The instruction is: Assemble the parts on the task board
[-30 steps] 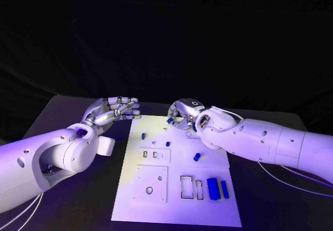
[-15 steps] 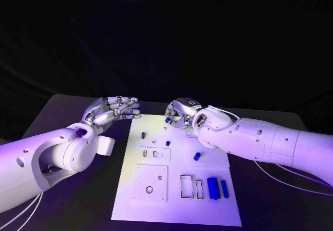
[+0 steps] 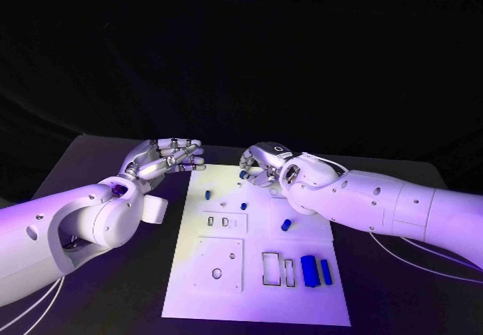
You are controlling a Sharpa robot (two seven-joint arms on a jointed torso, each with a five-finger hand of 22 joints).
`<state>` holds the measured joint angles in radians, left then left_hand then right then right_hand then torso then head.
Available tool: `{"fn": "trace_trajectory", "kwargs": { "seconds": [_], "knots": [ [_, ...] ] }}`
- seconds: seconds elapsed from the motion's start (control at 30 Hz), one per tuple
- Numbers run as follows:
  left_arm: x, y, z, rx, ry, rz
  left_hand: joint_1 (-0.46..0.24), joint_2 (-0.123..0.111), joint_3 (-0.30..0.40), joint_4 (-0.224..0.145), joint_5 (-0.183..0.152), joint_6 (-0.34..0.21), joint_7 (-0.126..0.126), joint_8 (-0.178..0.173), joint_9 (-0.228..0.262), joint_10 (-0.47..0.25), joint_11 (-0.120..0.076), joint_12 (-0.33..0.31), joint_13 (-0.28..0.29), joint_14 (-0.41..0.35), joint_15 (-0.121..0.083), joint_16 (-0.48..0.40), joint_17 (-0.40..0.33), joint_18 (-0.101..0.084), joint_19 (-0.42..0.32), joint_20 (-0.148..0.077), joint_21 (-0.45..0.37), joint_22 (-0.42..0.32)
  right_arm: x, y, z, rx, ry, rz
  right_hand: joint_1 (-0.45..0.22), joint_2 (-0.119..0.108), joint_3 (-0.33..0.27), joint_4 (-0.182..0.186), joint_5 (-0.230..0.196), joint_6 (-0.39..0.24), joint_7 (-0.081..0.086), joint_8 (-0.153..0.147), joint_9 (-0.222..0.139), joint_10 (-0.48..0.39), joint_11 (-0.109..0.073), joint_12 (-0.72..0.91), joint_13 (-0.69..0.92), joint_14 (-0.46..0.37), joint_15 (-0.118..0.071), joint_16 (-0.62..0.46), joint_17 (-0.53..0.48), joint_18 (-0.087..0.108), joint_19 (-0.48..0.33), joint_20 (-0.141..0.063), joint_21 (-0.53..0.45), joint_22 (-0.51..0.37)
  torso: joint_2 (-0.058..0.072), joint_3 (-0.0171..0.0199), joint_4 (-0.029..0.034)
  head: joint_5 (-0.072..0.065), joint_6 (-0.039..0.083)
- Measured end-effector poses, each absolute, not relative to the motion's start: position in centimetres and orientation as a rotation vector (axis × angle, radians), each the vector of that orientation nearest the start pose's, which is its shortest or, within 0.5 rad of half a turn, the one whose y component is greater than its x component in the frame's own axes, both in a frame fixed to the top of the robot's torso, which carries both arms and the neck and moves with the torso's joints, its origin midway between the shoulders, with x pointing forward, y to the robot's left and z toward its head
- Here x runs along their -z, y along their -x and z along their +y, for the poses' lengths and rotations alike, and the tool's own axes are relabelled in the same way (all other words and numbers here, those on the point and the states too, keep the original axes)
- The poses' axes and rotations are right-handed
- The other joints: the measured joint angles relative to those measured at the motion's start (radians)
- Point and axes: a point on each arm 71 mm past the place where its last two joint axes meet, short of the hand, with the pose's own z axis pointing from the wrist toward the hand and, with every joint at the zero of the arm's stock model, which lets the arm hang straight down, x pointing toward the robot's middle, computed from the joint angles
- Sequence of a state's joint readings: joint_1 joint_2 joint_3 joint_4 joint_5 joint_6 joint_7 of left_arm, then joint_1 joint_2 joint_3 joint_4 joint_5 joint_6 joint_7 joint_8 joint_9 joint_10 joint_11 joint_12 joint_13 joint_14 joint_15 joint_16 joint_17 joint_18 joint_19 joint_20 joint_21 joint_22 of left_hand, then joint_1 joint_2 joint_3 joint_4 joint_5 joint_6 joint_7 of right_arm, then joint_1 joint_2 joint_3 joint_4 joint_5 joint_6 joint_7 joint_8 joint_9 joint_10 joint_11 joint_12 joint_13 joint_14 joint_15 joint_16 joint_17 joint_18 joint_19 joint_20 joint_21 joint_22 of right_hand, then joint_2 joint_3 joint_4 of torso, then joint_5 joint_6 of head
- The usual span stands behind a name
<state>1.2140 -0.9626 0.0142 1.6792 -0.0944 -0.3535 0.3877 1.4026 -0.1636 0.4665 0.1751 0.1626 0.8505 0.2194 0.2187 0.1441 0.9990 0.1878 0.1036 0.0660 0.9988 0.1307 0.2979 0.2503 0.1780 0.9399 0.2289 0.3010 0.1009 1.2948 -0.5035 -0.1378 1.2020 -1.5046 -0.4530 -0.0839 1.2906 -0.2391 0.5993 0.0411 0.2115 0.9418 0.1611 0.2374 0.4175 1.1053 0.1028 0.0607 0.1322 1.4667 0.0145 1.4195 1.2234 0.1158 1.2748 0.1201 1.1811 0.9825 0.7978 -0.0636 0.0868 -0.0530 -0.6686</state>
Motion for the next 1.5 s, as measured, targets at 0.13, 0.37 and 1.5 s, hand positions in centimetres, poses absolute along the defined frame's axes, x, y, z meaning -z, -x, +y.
{"fn": "trace_trajectory", "kwargs": {
  "seconds": [0.13,0.37,1.5],
  "knots": [
    [13.8,-46.8,22.4,1.559,0.990,1.369,0.000,0.000,0.000,0.000,0.000,0.000,0.000,0.000,0.000,0.000,0.000,0.000,0.000,0.000,0.000,0.000,0.000,0.000,0.000,0.000,0.000,0.000,17.3,-53.6,-12.5,-0.616,0.269,1.488,0.009,-0.021,-0.016,-0.011,0.000,-0.013,0.003,-0.015,-0.006,-0.030,0.006,0.004,-0.006,-0.002,0.002,-0.008,-0.017,0.000,-0.013,0.005,-0.018,-0.025,0.000,0.0006,-0.0001,0.003,0.000],
    [13.8,-46.9,22.7,1.552,0.993,1.366,0.000,0.000,0.000,0.000,0.000,0.000,0.000,-0.005,0.000,0.000,0.000,-0.005,0.000,0.000,0.000,-0.004,0.002,0.000,0.000,0.000,0.000,-0.001,16.8,-52.3,-15.0,-0.619,0.249,1.484,0.007,-0.024,-0.034,-0.013,0.007,-0.019,0.005,-0.021,-0.007,-0.034,0.010,0.014,-0.008,0.000,0.007,-0.008,-0.023,0.000,-0.013,0.005,-0.022,-0.026,0.000,0.0020,-0.0035,0.007,0.002],
    [13.8,-46.9,23.1,1.552,0.992,1.367,0.000,0.000,0.000,0.000,0.000,0.000,0.000,-0.005,-0.001,0.000,0.000,-0.005,0.000,0.000,0.000,-0.004,0.004,0.000,0.000,0.000,0.000,-0.002,16.7,-52.1,-23.4,-0.497,-0.018,1.681,0.153,0.038,-0.508,0.239,0.113,-0.088,-0.011,-0.009,0.043,0.253,-0.034,1.206,1.144,0.002,-0.027,0.125,0.085,-0.032,0.120,-0.024,0.146,0.265,-0.002,0.0146,-0.0228,-0.001,0.009]
  ]
}}
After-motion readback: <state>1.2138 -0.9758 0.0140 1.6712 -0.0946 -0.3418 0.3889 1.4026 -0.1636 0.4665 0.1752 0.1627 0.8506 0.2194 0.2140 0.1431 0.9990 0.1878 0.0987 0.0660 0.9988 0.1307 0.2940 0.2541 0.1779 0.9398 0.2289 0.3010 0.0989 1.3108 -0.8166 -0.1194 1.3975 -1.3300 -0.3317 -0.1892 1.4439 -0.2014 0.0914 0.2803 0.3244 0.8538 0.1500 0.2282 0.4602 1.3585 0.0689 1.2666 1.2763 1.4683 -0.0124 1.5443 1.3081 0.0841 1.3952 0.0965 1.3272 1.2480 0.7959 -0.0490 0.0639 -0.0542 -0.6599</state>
